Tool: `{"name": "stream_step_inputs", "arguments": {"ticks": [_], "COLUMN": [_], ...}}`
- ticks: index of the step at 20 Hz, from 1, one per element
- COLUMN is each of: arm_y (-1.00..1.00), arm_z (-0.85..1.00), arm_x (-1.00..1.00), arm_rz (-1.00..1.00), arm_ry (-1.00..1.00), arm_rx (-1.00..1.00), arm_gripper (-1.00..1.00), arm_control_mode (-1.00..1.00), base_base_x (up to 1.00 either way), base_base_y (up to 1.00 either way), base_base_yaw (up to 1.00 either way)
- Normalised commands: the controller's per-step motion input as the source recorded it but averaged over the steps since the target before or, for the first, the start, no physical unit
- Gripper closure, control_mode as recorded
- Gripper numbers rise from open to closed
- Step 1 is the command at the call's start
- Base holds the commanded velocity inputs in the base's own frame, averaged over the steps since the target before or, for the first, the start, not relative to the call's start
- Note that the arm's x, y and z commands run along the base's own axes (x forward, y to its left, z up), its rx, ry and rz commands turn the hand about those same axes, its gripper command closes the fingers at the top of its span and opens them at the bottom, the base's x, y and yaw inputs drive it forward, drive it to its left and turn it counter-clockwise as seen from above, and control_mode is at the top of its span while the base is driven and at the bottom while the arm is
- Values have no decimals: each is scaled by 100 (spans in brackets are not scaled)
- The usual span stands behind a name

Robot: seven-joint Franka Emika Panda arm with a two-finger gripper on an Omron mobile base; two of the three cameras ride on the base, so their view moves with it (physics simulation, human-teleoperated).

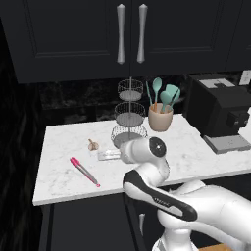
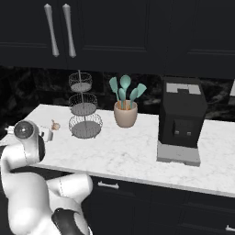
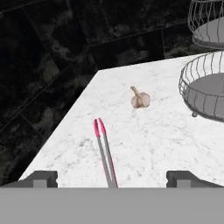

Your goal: Pick the tongs from the drawer and place it on the counter.

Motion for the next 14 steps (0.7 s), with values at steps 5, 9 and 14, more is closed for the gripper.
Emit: {"name": "stream_step_inputs", "arguments": {"ticks": [5, 9, 14], "arm_y": [-94, -82, -80], "arm_z": [100, 100, 100], "arm_x": [-70, -65, -57], "arm_rz": [-12, -11, -11], "arm_ry": [18, 21, 20], "arm_rx": [10, 9, 9], "arm_gripper": [-100, -100, -100], "arm_control_mode": [-100, -100, -100], "base_base_x": [0, 0, 0], "base_base_y": [0, 0, 0], "base_base_yaw": [0, 0, 0]}}
